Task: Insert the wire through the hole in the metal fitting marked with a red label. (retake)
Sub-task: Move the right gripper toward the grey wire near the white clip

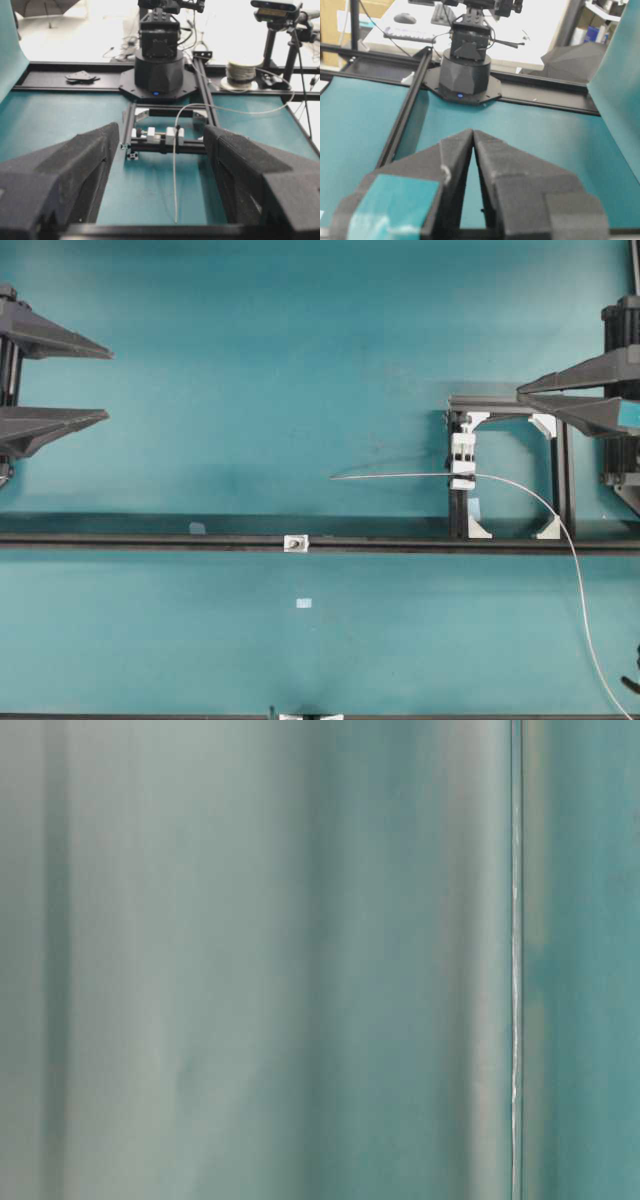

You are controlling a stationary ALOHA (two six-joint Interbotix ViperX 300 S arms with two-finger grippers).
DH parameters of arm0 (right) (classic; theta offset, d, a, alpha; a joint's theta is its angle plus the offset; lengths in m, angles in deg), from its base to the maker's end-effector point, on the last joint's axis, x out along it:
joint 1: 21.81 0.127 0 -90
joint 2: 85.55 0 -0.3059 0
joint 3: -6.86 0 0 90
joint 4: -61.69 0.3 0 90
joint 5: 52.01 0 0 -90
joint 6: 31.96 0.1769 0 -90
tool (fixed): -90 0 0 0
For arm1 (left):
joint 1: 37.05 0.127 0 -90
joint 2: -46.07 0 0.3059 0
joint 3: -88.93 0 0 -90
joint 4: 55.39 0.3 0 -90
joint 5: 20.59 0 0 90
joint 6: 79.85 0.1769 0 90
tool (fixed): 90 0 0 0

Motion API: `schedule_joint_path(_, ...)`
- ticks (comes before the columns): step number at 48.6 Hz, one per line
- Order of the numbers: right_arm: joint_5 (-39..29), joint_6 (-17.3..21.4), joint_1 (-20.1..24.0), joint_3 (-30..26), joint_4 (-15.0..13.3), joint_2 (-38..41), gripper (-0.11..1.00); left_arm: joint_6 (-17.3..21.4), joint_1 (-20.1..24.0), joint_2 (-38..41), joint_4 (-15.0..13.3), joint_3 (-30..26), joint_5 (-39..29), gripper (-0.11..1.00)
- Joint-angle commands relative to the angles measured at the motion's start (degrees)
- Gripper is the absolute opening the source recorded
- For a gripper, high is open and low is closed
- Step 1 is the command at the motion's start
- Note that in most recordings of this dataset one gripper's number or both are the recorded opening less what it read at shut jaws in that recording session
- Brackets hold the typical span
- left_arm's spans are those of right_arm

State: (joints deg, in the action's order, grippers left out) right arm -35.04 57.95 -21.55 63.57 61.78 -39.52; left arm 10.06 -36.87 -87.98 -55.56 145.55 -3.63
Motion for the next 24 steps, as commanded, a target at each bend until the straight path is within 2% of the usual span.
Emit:
schedule_joint_path(1, 0.4, 0.9, -0.2, -0.4, 0.2, 0.4, 0.24, 0.3, -0.2, 0.6, -1.6, 0.7, 0.7, 0.24)
schedule_joint_path(3, 0.3, 1.1, -0.2, 0.0, 0.8, 0.4, 0.22, 0.0, -0.2, 0.6, -1.6, 1.1, 1.0, 0.22)
schedule_joint_path(8, 0.2, 2.8, -0.3, 0.6, 1.6, 0.4, 0.04, 0.2, -0.3, 0.6, -1.5, 1.3, 1.3, 0.02)
schedule_joint_path(12, 0.0, 4.6, -0.3, 0.7, 1.7, 0.4, 0.01, 0.8, -0.2, 0.6, -1.5, 1.3, 1.2, -0.07)
schedule_joint_path(16, -0.5, 6.1, -0.3, 0.7, 1.7, 0.6, 0.01, 1.1, -0.3, 0.9, -1.5, 1.3, 1.1, -0.1)
schedule_joint_path(24, -1.4, 6.9, -0.3, 0.5, 1.8, 2.8, 0.01, 1.6, -0.1, 1.0, -1.5, 2.6, 1.0, -0.1)
